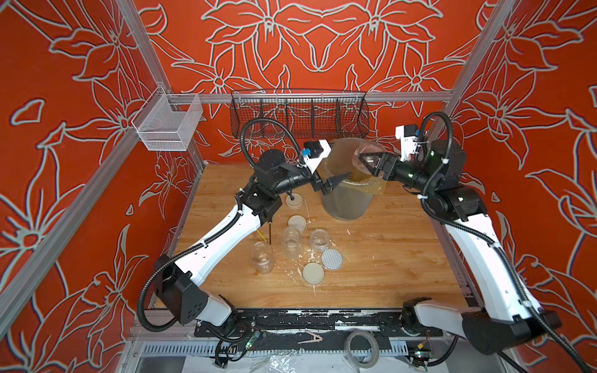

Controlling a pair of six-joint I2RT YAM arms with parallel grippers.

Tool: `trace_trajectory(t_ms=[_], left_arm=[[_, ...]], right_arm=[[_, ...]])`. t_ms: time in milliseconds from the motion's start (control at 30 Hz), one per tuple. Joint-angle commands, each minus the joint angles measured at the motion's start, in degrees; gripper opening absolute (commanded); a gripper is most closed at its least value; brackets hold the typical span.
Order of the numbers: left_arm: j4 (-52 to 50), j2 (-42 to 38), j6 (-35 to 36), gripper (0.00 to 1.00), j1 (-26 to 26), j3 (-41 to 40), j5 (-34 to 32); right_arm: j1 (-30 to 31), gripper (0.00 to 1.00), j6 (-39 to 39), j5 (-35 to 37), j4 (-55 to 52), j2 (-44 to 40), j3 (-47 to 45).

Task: Empty moldy tea leaves from jars
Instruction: Place the jar at the center of the board.

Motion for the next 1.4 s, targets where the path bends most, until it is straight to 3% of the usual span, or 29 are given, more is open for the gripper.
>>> trace_trajectory(t_ms=[0, 200, 333, 500, 600, 733, 1133, 1367], left_arm=[[-10.56, -0.33, -25.25, 0.97, 0.67, 7.09, -5.91], [-25.27, 2.43, -50.72, 0.97, 0.96, 13.96, -3.41], [-27.66, 5.14, -58.43, 0.98, 0.61, 17.25, 4.11], [-26.18, 7.18, -55.44, 0.97, -3.46, 20.66, 8.71], [-25.17, 6.46, -53.86, 0.96, -5.36, 19.68, 5.32], [-22.46, 5.39, -55.32, 0.96, -5.48, 16.51, 1.39], [-11.52, 6.65, -62.01, 0.98, -5.56, 13.8, 6.76], [-13.13, 6.74, -61.69, 0.67, -5.73, 14.5, 7.67]], right_arm=[[0.35, 0.18, -5.08, -2.64, 18.53, -4.03, -5.95], [0.35, 0.18, -12.27, -7.0, 34.21, -6.54, -14.21], [0.86, 0.17, -14.81, -11.05, 44.13, -6.58, -17.81], [2.1, 0.15, -15.64, -14.43, 47.77, -5.97, -17.93], [2.69, 0.15, -16.5, -14.75, 47.41, -5.99, -17.91], [3.52, 0.15, -17.36, -15.29, 47.62, -5.88, -18.01], [5.52, 0.14, -18.34, -17.41, 48.35, -5.53, -18.61], [6.1, 0.14, -20.09, -17.74, 45.88, -5.53, -18.15]])
